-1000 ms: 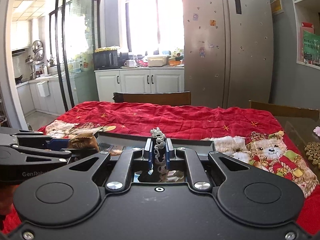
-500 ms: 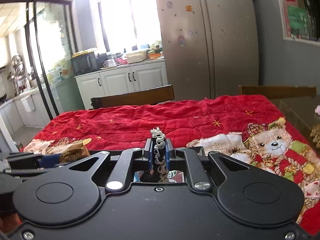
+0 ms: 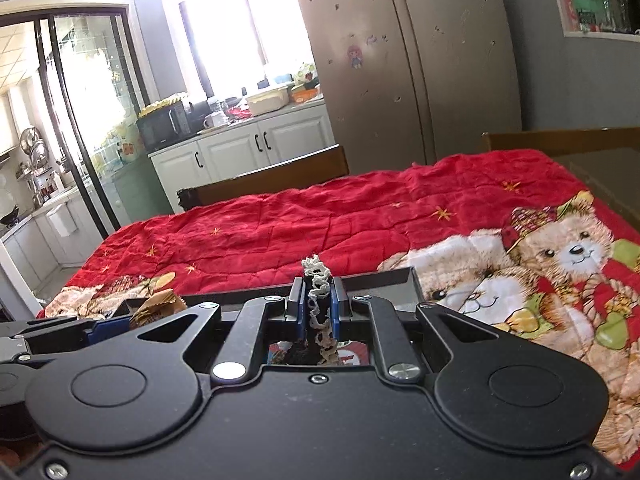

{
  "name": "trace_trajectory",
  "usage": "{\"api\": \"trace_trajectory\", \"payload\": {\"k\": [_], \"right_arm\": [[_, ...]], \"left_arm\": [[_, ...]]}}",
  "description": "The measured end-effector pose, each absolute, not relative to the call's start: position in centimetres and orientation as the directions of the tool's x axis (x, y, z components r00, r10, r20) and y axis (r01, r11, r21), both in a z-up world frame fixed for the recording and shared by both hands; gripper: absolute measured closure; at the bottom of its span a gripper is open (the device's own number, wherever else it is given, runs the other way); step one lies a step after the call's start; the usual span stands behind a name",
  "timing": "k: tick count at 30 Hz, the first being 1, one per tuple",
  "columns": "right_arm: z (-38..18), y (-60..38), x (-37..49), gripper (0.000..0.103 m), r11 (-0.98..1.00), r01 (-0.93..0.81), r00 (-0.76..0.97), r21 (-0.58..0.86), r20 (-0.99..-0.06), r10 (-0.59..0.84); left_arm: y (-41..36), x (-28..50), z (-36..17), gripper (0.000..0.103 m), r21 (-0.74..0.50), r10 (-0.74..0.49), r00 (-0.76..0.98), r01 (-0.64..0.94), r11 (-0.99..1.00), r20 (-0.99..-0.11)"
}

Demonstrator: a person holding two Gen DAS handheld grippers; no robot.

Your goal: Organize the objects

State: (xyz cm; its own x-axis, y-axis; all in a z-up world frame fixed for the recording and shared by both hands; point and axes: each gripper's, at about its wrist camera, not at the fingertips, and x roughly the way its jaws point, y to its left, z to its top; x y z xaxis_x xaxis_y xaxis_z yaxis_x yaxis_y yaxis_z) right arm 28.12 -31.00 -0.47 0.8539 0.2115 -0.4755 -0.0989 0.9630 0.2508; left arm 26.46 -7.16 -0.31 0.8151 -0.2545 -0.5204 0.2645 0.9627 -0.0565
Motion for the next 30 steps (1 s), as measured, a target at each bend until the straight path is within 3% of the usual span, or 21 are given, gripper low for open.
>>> {"api": "trace_trajectory", "payload": {"k": [30], "right_arm": [[-3.1,-30.9,29.6,0.091,0.954,-0.101,0.804,0.281,-0.542,0.245]], "left_arm": [[-8.2,27.8,-3.2,0.065,-0.017,-0.246,0.757,0.296,0.955,-0.605]]}}
